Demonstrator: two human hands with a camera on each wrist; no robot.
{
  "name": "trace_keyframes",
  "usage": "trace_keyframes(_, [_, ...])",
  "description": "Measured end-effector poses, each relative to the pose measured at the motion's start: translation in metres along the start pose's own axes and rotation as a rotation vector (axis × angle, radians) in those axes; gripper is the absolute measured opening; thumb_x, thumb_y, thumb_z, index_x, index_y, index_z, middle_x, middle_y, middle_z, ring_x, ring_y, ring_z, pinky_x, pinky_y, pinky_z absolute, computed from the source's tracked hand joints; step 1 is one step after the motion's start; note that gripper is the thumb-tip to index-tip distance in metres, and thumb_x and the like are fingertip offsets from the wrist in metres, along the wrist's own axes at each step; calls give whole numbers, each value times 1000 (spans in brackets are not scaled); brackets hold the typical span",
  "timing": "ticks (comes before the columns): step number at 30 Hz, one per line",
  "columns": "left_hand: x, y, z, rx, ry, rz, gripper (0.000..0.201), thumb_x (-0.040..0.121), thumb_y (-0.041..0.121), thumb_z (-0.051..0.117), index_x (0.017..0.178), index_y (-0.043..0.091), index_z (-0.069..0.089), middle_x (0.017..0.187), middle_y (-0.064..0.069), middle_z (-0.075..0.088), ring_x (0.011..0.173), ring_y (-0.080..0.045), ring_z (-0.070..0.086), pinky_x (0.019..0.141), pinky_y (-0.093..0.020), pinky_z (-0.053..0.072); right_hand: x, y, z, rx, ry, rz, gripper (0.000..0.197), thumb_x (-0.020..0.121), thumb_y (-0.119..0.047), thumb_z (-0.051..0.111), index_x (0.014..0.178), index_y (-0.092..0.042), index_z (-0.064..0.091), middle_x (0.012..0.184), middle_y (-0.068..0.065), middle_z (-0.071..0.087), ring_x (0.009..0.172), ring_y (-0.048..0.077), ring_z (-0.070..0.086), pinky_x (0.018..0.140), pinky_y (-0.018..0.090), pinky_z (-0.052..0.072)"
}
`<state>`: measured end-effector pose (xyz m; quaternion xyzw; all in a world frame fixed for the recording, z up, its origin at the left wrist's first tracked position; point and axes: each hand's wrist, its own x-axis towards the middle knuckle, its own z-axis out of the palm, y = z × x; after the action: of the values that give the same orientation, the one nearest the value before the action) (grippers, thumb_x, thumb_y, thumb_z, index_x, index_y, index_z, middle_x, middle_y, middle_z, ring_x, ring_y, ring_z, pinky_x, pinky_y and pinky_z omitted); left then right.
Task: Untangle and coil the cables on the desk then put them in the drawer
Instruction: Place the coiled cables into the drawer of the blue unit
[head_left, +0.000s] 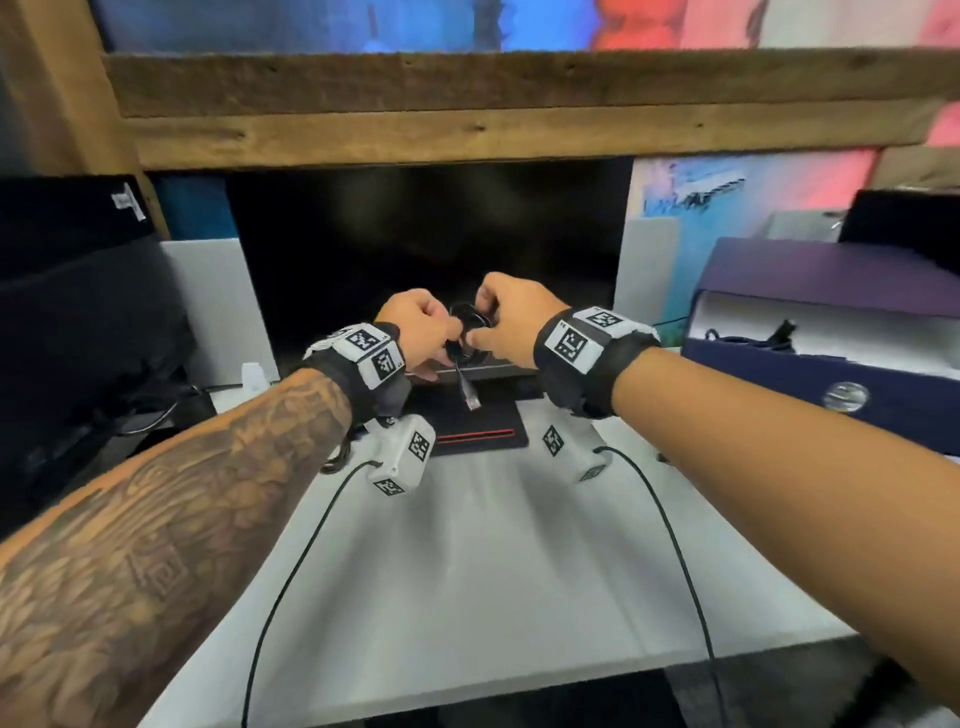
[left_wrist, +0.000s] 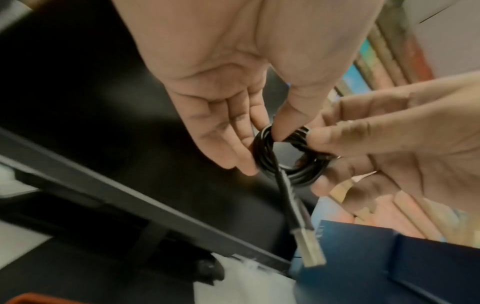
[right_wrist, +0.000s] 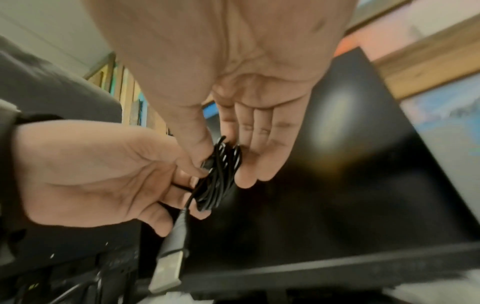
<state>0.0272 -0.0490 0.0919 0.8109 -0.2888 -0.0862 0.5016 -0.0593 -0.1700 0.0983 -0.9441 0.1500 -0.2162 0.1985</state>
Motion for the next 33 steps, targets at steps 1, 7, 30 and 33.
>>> trace_keyframes(1, [1, 13, 5, -26, 2, 34, 9, 93, 11, 63, 92, 14, 55, 91, -11, 69, 78, -26, 75, 70, -52, 62, -2, 1, -15, -5, 35, -2, 29, 87, -29, 74, 99, -23, 49, 83, -6, 59, 72, 14, 59, 61, 28, 44])
trace_keyframes(7, [-1, 96, 62, -225, -146, 196, 13, 93, 8, 62, 96, 13, 50, 96, -16, 71, 79, -27, 75, 60, -39, 60, -27, 35, -120, -122, 191, 64, 20, 85, -22, 69, 103, -19, 58, 87, -2, 63, 85, 23, 66, 73, 36, 56])
trace_keyframes(30, [19, 158, 172, 631, -414, 533, 58, 87, 24, 75, 137, 17, 47, 138, -4, 55, 120, -24, 56, 95, -30, 46, -43, 151, -201, -504, -183, 307, 31, 78, -17, 84, 85, -22, 55, 89, 6, 72, 59, 15, 64, 53, 25, 52])
trace_keyframes(33, [21, 158, 174, 686, -449, 556, 47, 87, 24, 74, 130, 17, 56, 133, -2, 59, 118, -23, 57, 98, -32, 47, -39, 154, -196, -492, -253, 321, 29, 79, -17, 83, 87, -21, 56, 90, 9, 75, 57, 13, 66, 53, 24, 51])
